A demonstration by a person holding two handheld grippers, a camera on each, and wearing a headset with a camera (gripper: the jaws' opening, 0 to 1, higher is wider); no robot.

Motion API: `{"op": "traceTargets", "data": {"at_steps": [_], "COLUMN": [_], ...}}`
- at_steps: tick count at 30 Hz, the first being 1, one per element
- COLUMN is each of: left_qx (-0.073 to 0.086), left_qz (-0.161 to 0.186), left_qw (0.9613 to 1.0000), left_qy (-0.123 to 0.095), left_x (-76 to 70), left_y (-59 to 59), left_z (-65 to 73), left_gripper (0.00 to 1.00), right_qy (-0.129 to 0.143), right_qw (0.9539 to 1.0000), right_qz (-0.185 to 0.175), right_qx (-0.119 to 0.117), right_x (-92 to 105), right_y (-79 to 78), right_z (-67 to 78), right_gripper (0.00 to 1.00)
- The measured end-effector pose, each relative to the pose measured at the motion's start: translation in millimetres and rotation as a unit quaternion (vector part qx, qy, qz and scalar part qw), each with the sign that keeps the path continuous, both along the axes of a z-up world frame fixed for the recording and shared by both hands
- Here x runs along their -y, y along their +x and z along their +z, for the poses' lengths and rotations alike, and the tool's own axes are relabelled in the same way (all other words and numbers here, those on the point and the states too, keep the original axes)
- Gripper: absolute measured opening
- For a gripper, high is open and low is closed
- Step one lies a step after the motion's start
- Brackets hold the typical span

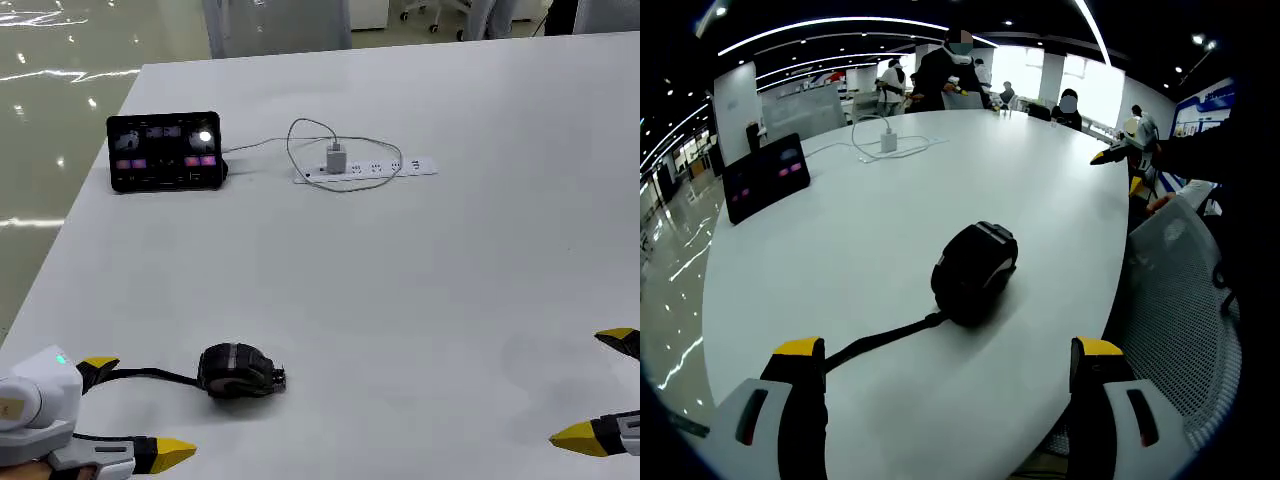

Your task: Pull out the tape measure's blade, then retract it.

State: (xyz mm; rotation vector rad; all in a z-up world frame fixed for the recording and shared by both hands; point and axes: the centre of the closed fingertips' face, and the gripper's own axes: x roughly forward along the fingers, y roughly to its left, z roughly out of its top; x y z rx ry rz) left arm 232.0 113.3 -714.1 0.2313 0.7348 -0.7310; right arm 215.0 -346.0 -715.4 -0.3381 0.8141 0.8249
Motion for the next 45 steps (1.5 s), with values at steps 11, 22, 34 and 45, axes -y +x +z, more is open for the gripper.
{"op": "traceTargets", "data": {"at_steps": [11, 22, 34, 45], "left_qx": [0.0, -0.004, 0.008, 0.011], "left_qz": [-0.005, -0.014, -0.058, -0.087], "left_qw": [1.0, 0.9999, 0.9983, 0.996], "left_qy": [-0.002, -0.003, -0.001, 0.017], "left_x": [0.8, 1.0, 8.4, 15.2], "left_y": [1.6, 2.9, 14.3, 24.0], "left_z": [1.7, 0.7, 8.5, 7.8], "left_gripper": [0.99, 0.99, 0.99, 0.99], "right_qy": [0.0, 0.001, 0.0, 0.026], "right_qw": [1.0, 0.9999, 0.9997, 0.9973], "right_qz": [-0.006, -0.007, 0.025, 0.066], "right_qx": [-0.002, -0.011, 0.001, 0.02], "right_x": [0.9, -3.4, -18.0, -42.1], "right_y": [-7.3, -10.6, -2.4, 6.7], "right_z": [2.1, -1.2, -1.0, 2.2], "right_gripper": [0.99, 0.99, 0.99, 0.99]}}
